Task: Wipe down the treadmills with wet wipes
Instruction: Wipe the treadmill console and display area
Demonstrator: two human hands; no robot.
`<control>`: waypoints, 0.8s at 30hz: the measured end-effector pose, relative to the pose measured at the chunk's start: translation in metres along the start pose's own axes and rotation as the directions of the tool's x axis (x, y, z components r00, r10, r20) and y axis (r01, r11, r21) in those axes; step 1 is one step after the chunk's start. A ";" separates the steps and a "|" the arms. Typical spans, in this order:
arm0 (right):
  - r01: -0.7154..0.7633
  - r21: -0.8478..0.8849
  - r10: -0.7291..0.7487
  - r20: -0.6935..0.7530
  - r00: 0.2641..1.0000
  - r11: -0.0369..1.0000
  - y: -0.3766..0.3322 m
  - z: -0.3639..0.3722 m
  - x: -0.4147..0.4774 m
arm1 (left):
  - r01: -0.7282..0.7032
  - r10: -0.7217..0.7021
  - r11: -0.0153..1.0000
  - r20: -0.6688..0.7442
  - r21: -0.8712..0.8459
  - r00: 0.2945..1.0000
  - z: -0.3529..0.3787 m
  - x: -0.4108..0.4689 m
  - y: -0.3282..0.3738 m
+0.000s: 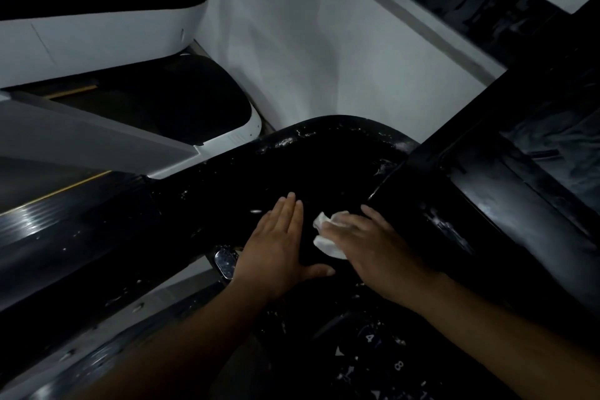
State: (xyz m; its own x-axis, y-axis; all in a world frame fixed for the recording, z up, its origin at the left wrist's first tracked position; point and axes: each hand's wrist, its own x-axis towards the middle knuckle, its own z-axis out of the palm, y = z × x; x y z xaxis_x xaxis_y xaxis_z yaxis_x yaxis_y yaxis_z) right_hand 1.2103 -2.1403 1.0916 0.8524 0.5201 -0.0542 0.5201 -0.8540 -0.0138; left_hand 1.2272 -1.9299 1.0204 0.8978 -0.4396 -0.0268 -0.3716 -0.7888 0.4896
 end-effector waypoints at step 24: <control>0.087 0.115 -0.127 0.404 0.906 0.990 0.015 -0.034 -0.021 | -0.016 0.017 0.999 -0.017 0.034 1.000 0.003 0.001 -0.003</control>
State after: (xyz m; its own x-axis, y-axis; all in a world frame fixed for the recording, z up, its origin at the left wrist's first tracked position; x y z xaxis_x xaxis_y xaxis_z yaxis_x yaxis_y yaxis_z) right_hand 1.2020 -2.1633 1.1263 0.6845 0.5727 -0.4511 0.5830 -0.8015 -0.1330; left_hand 1.2285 -1.9298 1.0161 0.8953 -0.4454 -0.0040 -0.3938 -0.7958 0.4601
